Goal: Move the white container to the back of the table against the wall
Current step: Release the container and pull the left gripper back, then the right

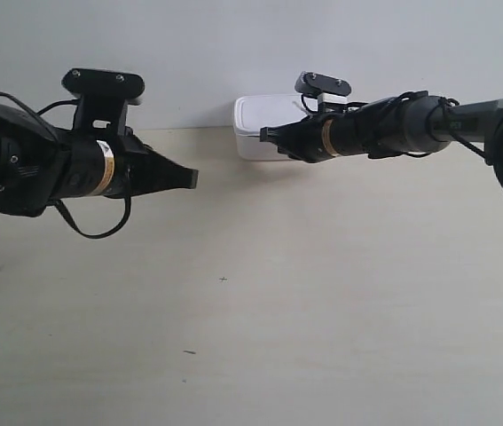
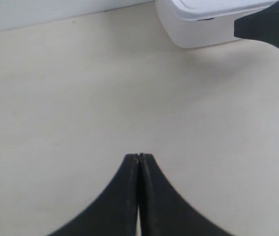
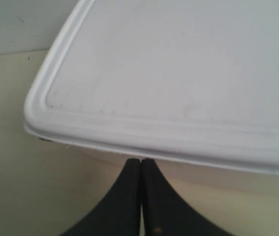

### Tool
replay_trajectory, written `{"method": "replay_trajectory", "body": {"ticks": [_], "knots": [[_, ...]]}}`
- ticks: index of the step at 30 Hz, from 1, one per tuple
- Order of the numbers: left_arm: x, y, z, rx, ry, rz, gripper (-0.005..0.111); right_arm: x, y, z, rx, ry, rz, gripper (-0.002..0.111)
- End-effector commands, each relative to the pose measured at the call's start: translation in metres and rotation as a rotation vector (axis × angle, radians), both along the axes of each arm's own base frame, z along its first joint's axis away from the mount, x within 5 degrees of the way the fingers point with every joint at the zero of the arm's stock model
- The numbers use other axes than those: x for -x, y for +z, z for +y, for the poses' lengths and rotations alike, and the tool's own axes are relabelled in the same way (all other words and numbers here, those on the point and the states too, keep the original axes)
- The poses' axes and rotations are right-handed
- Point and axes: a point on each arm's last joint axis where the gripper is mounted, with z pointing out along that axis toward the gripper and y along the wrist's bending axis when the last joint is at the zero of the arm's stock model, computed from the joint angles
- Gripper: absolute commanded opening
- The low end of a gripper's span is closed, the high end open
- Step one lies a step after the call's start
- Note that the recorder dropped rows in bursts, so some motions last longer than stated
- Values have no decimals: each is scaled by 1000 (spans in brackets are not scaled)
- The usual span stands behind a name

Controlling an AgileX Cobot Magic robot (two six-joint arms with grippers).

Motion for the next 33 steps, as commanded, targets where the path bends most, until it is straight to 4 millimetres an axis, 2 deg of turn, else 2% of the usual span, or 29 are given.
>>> {"method": "replay_trajectory", "body": {"ticks": [1, 7, 12, 20, 23, 27, 33], "knots": [[11, 4, 8, 9, 30, -2, 0, -3, 1, -1, 5, -22, -13, 0], [17, 9, 12, 5, 43, -16, 0, -3, 0, 0, 1, -15, -8, 0], [20, 13, 13, 6, 43, -24, 0, 2, 0, 6, -38, 56, 17, 0], [37, 18, 21, 16, 55, -27, 0, 9, 4, 14, -112, 139, 68, 0], [46, 21, 26, 19, 65, -32, 0, 13, 11, 12, -116, 117, 74, 0], [57, 27, 28, 9, 75, -55, 0, 26, 26, -3, -27, 22, 46, 0], [83, 37, 13, -48, 67, -136, 0, 60, 71, -23, 121, -8, -40, 0]]}}
